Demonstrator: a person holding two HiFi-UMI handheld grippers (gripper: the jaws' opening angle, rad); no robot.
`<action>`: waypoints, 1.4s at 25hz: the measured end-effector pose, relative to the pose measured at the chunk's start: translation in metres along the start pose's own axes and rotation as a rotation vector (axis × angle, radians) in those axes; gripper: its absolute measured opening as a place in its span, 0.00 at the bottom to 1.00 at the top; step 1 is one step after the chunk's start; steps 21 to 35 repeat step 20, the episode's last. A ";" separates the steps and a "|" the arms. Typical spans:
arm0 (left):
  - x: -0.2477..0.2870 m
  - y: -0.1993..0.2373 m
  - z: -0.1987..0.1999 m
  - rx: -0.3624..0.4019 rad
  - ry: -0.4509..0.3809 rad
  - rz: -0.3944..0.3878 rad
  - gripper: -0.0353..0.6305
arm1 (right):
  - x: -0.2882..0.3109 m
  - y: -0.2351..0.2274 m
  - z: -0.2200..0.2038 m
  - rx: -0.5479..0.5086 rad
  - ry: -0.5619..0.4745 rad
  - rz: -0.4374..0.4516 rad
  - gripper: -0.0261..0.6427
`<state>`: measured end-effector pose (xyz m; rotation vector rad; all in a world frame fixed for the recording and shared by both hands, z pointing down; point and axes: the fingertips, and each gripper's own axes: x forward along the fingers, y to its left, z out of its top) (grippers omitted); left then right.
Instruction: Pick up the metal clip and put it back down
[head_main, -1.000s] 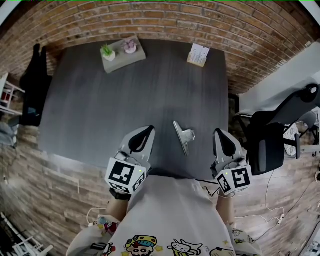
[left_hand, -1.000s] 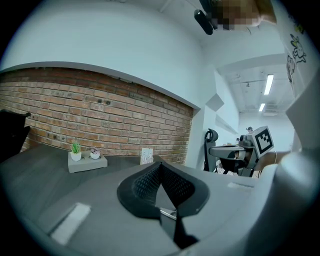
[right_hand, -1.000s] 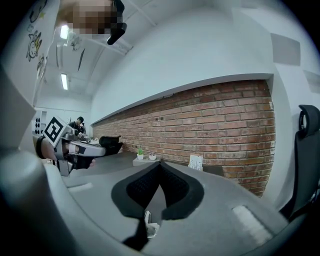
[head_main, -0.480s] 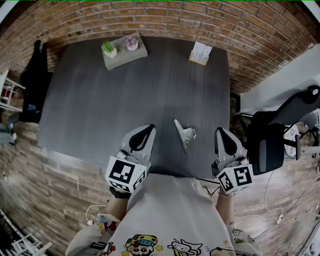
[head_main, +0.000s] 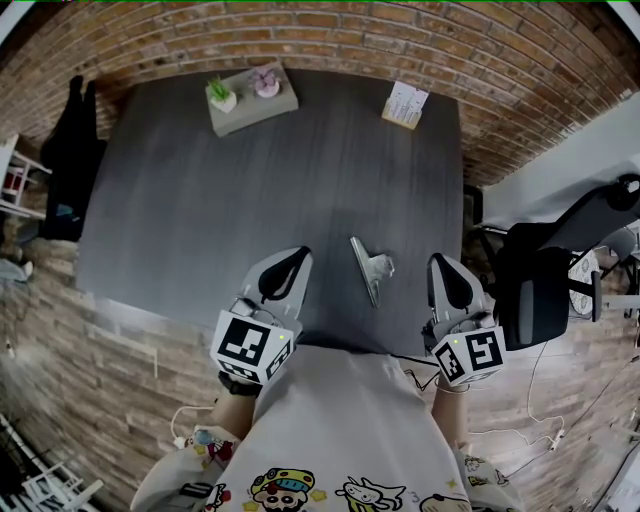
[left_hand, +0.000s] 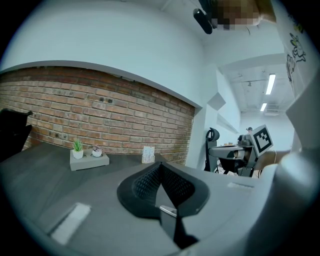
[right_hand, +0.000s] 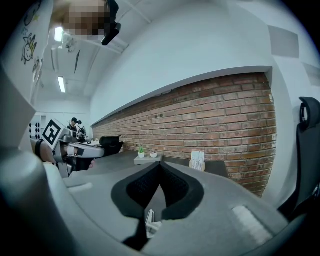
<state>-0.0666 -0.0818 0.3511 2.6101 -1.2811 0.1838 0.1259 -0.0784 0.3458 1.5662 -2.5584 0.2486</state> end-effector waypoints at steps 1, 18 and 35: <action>0.000 0.001 0.000 -0.001 0.001 0.002 0.06 | 0.000 0.000 0.000 0.002 0.001 0.000 0.04; 0.001 0.008 0.001 -0.006 0.006 0.011 0.06 | 0.009 0.002 -0.002 0.010 0.006 0.011 0.04; 0.001 0.008 0.003 -0.007 0.006 0.013 0.06 | 0.010 0.002 -0.001 0.007 0.007 0.010 0.04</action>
